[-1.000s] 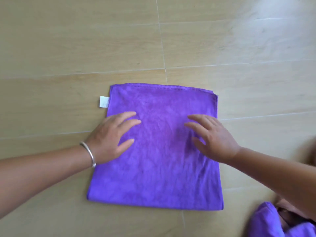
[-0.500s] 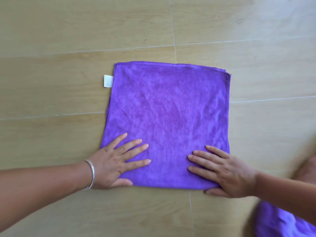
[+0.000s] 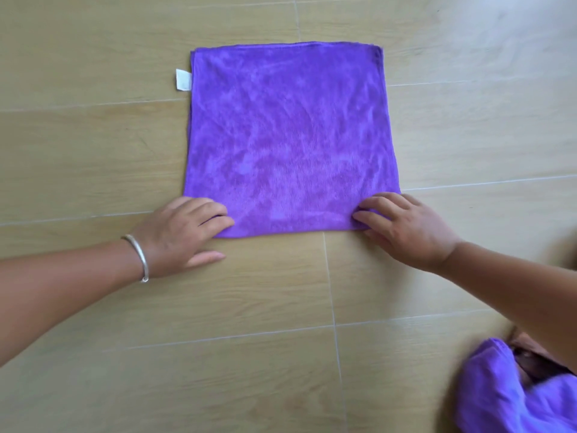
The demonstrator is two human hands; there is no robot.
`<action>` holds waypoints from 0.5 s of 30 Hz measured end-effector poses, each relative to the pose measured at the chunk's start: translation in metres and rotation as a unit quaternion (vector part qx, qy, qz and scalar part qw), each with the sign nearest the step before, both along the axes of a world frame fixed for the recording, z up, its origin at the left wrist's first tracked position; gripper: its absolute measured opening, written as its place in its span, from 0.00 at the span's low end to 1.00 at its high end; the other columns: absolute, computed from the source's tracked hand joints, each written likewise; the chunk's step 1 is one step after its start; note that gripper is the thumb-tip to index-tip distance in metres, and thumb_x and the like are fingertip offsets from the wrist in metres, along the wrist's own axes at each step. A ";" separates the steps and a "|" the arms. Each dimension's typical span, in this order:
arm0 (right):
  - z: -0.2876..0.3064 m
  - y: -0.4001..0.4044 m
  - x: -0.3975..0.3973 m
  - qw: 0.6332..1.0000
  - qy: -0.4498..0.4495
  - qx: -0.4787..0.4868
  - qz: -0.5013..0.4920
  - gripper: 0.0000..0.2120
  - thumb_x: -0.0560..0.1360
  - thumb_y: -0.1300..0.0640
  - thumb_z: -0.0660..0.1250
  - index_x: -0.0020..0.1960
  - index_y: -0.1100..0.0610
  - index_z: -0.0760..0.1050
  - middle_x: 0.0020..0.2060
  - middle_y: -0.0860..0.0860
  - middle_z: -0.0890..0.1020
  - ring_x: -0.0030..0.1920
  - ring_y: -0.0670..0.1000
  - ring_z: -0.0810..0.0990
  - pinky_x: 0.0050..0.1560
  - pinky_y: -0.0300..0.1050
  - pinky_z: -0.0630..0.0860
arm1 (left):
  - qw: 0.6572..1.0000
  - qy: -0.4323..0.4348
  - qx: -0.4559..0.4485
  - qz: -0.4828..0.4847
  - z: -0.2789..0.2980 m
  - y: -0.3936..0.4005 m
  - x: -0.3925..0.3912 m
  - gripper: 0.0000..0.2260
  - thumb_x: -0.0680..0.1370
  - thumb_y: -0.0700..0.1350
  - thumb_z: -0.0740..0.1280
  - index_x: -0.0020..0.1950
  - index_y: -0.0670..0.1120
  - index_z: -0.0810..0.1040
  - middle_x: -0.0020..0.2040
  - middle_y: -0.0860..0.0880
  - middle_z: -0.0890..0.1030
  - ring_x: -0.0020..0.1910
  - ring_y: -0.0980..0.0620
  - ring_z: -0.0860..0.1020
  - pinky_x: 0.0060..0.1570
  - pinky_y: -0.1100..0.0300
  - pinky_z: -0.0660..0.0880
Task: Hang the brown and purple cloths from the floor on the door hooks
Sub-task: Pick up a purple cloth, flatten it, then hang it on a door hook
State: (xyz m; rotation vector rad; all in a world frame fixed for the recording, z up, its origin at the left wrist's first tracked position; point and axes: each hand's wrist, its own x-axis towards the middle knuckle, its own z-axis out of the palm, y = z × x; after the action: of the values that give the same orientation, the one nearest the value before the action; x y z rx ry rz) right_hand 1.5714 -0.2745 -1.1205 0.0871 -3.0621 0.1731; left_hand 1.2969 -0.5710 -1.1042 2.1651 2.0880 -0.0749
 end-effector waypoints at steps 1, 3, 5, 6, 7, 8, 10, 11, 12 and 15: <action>-0.002 0.000 0.003 1.000 0.005 -0.002 -0.007 0.12 0.78 0.55 0.63 0.58 0.58 0.80 0.55 0.55 0.81 0.54 0.59 0.80 0.52 0.52 0.77 | 1.000 -0.010 0.010 0.004 0.000 -0.006 -0.001 0.23 0.75 0.59 0.59 0.55 0.43 0.80 0.54 0.43 0.79 0.52 0.43 0.79 0.53 0.51 0.73; -0.002 0.003 0.003 1.000 0.011 0.001 -0.001 0.11 0.76 0.60 0.68 0.57 0.58 0.80 0.54 0.55 0.81 0.52 0.59 0.81 0.48 0.53 0.79 | 0.999 -0.027 0.028 -0.002 0.000 -0.011 -0.005 0.18 0.76 0.54 0.59 0.50 0.42 0.81 0.53 0.43 0.81 0.51 0.45 0.81 0.48 0.54 0.77; 0.000 0.008 -0.001 0.999 0.014 0.009 0.029 0.11 0.75 0.64 0.67 0.57 0.59 0.81 0.53 0.56 0.82 0.50 0.58 0.81 0.43 0.52 0.80 | 0.998 -0.036 0.044 -0.019 0.002 -0.012 -0.008 0.14 0.76 0.48 0.59 0.47 0.41 0.82 0.52 0.44 0.82 0.49 0.46 0.83 0.44 0.55 0.80; 0.002 0.011 -0.003 0.999 0.014 0.013 0.044 0.11 0.76 0.64 0.65 0.56 0.59 0.81 0.52 0.55 0.83 0.49 0.58 0.82 0.41 0.51 0.80 | 0.998 -0.037 0.052 -0.024 0.003 -0.012 -0.008 0.13 0.76 0.45 0.59 0.45 0.41 0.82 0.51 0.44 0.83 0.48 0.47 0.83 0.42 0.55 0.81; 0.005 0.012 -0.005 0.998 0.012 0.016 0.054 0.12 0.75 0.64 0.63 0.56 0.60 0.81 0.51 0.55 0.83 0.47 0.57 0.82 0.39 0.51 0.80 | 0.997 -0.037 0.059 -0.028 0.003 -0.011 -0.009 0.13 0.75 0.44 0.59 0.43 0.41 0.82 0.50 0.44 0.83 0.47 0.48 0.83 0.39 0.56 0.81; 0.008 0.012 -0.006 0.998 0.006 0.017 0.056 0.12 0.74 0.65 0.64 0.55 0.60 0.82 0.50 0.55 0.83 0.45 0.57 0.83 0.37 0.50 0.80 | 0.997 -0.038 0.057 -0.030 0.005 -0.010 -0.009 0.12 0.75 0.42 0.59 0.42 0.41 0.82 0.49 0.45 0.84 0.45 0.48 0.84 0.35 0.56 0.81; 0.015 0.011 -0.010 0.999 -0.004 0.013 0.037 0.13 0.69 0.70 0.70 0.52 0.61 0.82 0.45 0.56 0.82 0.40 0.58 0.82 0.34 0.50 0.80 | 0.998 -0.043 0.045 -0.024 0.008 -0.009 -0.010 0.07 0.73 0.39 0.63 0.41 0.42 0.81 0.45 0.45 0.84 0.40 0.48 0.84 0.28 0.57 0.79; 0.021 0.011 -0.013 1.000 -0.006 0.008 0.024 0.15 0.67 0.71 0.72 0.51 0.61 0.82 0.42 0.56 0.81 0.37 0.58 0.80 0.32 0.50 0.79 | 0.998 -0.043 0.037 -0.014 0.011 -0.008 -0.012 0.04 0.70 0.36 0.68 0.41 0.42 0.81 0.42 0.46 0.83 0.36 0.48 0.83 0.26 0.57 0.77; 0.029 0.011 -0.017 1.000 -0.008 0.004 0.015 0.16 0.65 0.72 0.73 0.51 0.61 0.81 0.40 0.57 0.80 0.35 0.59 0.79 0.31 0.49 0.78 | 0.999 -0.047 0.023 0.006 0.018 -0.006 -0.017 0.08 0.66 0.33 0.72 0.41 0.43 0.81 0.38 0.47 0.82 0.32 0.48 0.81 0.24 0.58 0.75; 0.068 0.020 -0.031 0.999 -0.016 0.014 0.041 0.15 0.66 0.72 0.73 0.51 0.62 0.81 0.38 0.57 0.78 0.33 0.58 0.78 0.29 0.48 0.77 | 0.998 -0.039 -0.004 0.055 0.052 0.000 -0.036 0.17 0.59 0.30 0.77 0.43 0.44 0.80 0.33 0.48 0.80 0.26 0.48 0.78 0.21 0.60 0.73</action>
State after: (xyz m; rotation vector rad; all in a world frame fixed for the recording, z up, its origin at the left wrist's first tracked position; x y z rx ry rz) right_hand 1.5403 -0.2540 -1.0525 0.2140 -3.0962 0.1383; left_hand 1.2613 -0.5708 -1.0519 2.0113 2.1544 0.0127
